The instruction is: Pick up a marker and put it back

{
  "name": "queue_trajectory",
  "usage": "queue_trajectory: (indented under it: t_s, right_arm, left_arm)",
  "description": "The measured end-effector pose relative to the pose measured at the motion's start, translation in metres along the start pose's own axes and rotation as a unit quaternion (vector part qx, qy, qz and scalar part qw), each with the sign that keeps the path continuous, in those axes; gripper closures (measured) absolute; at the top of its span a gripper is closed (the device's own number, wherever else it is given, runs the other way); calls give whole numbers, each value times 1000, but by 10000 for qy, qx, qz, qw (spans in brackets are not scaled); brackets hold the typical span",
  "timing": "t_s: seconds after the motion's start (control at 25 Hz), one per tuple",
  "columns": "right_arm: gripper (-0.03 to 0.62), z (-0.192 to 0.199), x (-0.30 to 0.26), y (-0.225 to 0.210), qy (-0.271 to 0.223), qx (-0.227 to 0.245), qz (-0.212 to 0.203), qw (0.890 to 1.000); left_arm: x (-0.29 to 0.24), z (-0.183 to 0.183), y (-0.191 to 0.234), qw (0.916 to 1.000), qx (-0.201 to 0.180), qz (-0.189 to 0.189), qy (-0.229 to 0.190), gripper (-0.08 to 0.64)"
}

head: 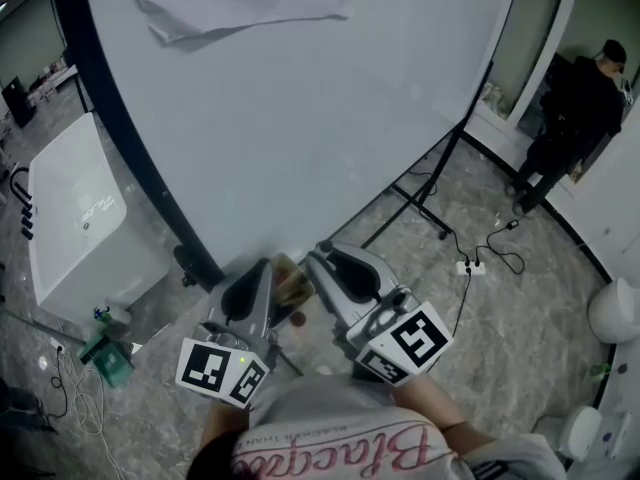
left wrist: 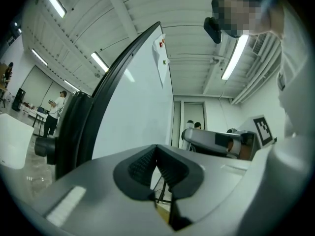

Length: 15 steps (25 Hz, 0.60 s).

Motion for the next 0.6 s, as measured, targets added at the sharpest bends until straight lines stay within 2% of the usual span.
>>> queue_trajectory:
  t_s: [0.16,0.32,0.44,0.6]
  right_arm:
    - [529,7,-1,-3,87,-64,61,9999]
    - [529,34,-8,-10,427,-290,150,9986]
    - [529,65,-12,-18,800,-698,199,9941]
    - [528,98,-16,-28,1214,-1393,374,9821]
  left_arm:
    - [-2,0,-2,10000,-20,62,34,560]
    - [-2,0,-1,9999,-43,42,95,560]
    - [-1,1,1,9999,-49,11,120,560]
    - [1,5,3,9998,-49,-23,170,560]
Point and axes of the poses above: the fingertips, and each gripper's own axes: x backward along the fingers, y to its left, z out of its underside, the point moved 7 cm from there along x, backward along the fingers, and after that the axes turned 14 degrees about -z, right-handed, at the moved point
